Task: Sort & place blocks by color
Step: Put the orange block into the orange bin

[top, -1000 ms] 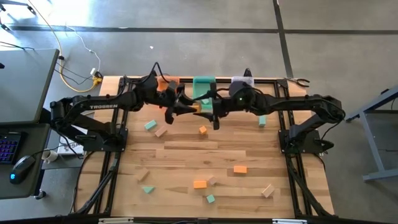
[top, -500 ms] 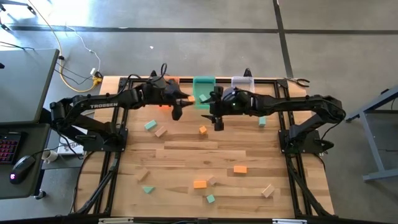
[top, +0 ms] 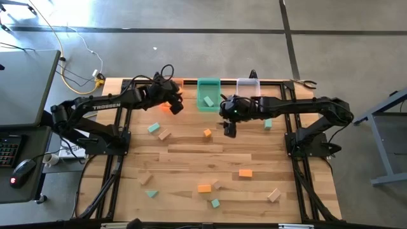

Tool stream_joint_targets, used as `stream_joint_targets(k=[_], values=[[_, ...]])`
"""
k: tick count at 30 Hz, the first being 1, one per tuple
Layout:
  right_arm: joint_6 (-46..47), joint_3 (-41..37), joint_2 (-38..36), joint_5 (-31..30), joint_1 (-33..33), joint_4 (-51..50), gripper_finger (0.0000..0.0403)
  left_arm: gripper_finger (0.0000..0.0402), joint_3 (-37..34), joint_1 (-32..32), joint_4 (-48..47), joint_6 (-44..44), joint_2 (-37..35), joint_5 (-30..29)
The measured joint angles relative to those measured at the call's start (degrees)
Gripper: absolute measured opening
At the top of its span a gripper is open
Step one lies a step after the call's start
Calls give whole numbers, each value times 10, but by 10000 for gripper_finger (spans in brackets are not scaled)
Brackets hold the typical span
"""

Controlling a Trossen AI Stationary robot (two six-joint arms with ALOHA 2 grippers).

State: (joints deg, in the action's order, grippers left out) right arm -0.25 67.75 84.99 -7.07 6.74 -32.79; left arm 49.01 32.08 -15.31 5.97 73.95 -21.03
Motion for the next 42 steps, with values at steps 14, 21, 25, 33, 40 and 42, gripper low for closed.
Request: stream_joint_targets(k=[14,21,25,33,40,42], values=[[237,-35,0,-98,-12,-217,245,111,-15,108,0,-23,48,67],[328,-100,0,-122,-11,-223,245,111,-15,126,1,-24,98,71],[391,-126,0,-138,-11,-223,245,112,-15,134,2,-28,112,82],[532,-184,0,-155,-12,-227,245,113,-15,161,5,-16,127,105],[605,-218,0,-164,-13,-243,245,117,-15,175,13,-4,135,105],[623,-218,0,-173,-13,-259,245,125,-15,175,14,-2,135,105]])
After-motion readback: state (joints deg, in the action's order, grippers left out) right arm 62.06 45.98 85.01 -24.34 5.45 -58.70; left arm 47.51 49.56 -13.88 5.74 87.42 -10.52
